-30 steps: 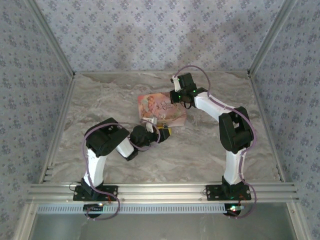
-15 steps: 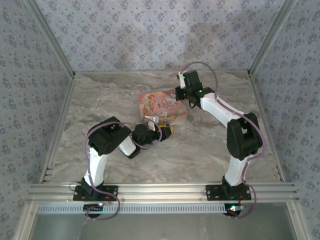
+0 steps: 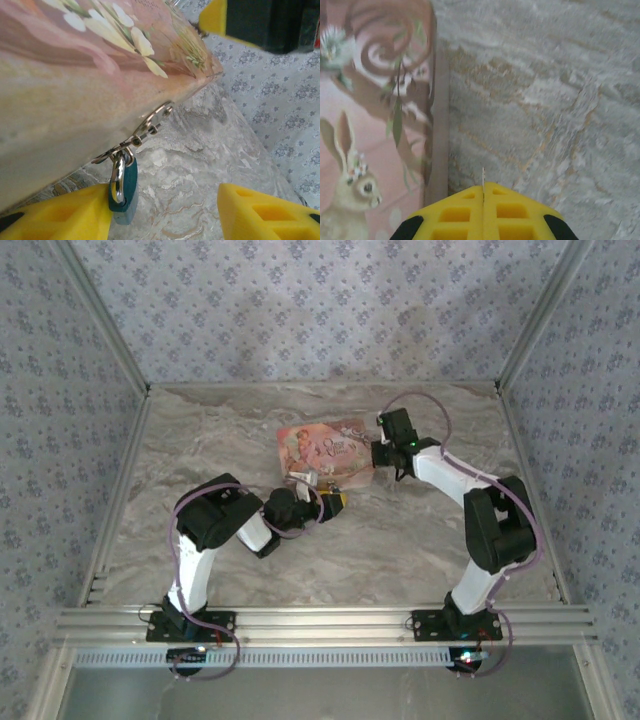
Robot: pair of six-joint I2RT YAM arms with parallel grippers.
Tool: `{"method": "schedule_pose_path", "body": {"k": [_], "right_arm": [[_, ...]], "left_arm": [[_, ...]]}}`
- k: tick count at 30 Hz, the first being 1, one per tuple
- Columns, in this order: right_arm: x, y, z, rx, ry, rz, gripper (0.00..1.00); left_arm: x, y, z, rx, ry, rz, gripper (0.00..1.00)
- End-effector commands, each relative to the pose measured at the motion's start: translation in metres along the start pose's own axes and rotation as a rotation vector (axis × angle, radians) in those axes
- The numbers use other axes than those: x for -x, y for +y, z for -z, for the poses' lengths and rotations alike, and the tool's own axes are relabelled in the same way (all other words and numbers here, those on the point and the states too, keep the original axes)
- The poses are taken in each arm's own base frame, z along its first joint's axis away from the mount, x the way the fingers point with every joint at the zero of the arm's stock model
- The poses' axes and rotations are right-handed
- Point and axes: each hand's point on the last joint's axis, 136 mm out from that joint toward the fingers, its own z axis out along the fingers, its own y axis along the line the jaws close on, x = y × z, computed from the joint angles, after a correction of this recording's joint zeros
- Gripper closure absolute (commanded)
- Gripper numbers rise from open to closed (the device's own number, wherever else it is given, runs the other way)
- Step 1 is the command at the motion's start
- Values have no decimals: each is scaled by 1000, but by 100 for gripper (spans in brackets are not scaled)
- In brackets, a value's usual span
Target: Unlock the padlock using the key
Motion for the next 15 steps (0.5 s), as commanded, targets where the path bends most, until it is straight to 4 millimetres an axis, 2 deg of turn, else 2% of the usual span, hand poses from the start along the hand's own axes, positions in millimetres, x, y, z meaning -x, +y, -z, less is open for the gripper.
{"method": "schedule_pose_path", "body": {"k": [1,5,15], "right_arm": [[-10,15,2,36,8,-11,100],[-24,28,5,75,6,-11,100],[-29,28,13,98,-8,-23,100]], "left_arm": [[-9,0,3,-10,29,23,43],[-11,0,4,-9,32,23,43],[-11,8,11,28,19,30,42]]}}
